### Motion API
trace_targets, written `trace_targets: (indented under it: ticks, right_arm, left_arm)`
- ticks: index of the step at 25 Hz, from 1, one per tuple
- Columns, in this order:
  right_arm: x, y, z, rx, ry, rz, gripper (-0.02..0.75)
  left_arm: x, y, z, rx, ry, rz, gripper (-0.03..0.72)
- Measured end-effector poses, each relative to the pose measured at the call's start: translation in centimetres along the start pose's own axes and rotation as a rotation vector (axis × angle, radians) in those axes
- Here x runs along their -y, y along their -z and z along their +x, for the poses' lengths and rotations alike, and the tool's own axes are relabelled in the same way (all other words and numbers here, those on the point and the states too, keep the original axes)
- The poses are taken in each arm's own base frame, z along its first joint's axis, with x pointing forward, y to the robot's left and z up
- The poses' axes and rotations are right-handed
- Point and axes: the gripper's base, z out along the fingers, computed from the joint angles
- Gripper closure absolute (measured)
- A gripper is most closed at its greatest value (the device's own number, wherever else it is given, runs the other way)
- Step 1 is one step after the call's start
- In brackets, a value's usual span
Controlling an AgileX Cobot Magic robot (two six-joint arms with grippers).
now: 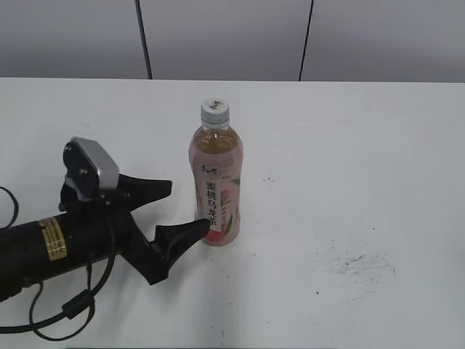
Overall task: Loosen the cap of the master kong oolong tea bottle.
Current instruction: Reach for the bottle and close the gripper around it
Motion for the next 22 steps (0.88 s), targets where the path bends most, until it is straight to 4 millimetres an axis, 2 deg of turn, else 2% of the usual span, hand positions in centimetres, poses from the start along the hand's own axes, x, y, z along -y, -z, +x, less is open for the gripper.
trace_targets:
  ticks: [5,13,15,18,22]
  right_arm:
    - [0.0,0.0,0.0,0.000,0.000,0.000,0.237]
    - [0.0,0.0,0.0,0.000,0.000,0.000,0.237]
    - [0.0,0.0,0.0,0.000,0.000,0.000,0.237]
    - [0.0,0.0,0.0,0.000,0.000,0.000,0.237]
    - [0.0,0.0,0.0,0.000,0.000,0.000,0.237]
  left_arm:
    - [0.5,-2.3,-1.6,0.067,-0.038,0.051,0.099]
    - [-0.5,-5.4,-2.1,0.109,0.024,0.056,0.108]
    - [-0.8,-5.7,-2.3,0.120,0.025,0.055,0.151]
    - [-0.9,-5.9,-2.4,0.123,0.021,0.050,0.299]
    - [-1.1,-6.2,-2.6,0.121,0.012,0.042,0.299]
